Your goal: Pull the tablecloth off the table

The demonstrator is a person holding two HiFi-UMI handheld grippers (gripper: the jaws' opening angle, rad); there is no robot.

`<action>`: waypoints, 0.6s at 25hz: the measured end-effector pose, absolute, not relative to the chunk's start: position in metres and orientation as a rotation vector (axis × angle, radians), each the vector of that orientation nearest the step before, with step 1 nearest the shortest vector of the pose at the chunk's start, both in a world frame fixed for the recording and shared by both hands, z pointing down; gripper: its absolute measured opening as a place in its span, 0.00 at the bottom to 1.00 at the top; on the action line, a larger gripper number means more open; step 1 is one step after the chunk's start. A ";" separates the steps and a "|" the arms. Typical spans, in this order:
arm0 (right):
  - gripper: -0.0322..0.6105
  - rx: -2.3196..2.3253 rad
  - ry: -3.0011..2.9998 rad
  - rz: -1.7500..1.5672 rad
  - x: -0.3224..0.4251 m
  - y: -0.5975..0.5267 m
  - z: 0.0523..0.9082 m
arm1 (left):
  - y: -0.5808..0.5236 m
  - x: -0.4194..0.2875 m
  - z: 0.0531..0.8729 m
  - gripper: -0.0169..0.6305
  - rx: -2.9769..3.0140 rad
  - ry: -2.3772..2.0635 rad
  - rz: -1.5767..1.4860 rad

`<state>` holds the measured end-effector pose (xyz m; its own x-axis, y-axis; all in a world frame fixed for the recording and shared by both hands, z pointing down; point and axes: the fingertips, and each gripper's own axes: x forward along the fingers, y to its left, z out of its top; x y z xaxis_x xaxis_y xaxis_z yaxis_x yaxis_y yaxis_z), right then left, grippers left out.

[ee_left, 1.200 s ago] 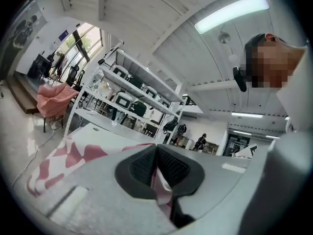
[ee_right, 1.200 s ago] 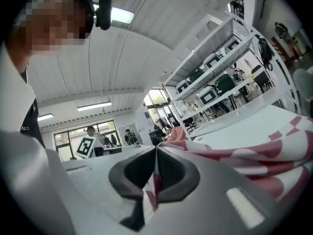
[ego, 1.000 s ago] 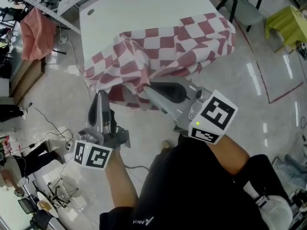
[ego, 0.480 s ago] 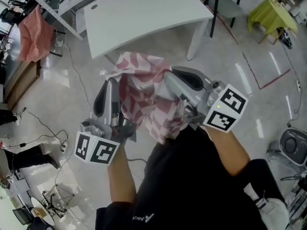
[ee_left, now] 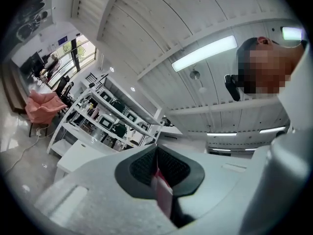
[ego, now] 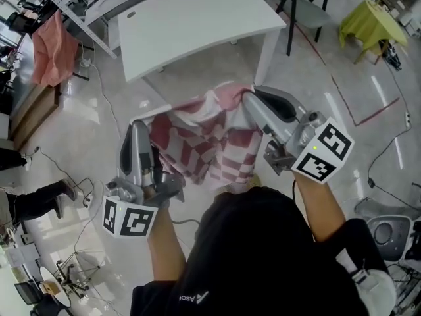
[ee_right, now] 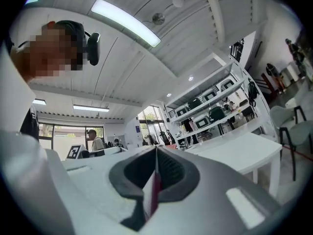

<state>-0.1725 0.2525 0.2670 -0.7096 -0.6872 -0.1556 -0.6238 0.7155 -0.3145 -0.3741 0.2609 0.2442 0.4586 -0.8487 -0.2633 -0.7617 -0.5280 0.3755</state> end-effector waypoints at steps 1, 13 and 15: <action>0.05 -1.057 2.662 -0.329 -0.166 0.250 0.264 | 0.260 -0.374 0.244 0.04 2.489 -1.423 -0.636; 0.06 -1.211 2.630 -0.240 -0.112 0.233 0.260 | 0.249 -0.344 0.247 0.04 2.501 -1.428 -0.604; 0.06 -1.231 2.622 -0.235 -0.106 0.231 0.262 | 0.245 -0.338 0.247 0.04 2.513 -1.415 -0.599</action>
<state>-0.1058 0.2310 0.2624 -0.6184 -0.7727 -0.1432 -0.7350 0.6332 -0.2425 -0.3380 0.2454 0.2467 0.4609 -0.8515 -0.2501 -0.7722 -0.5237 0.3597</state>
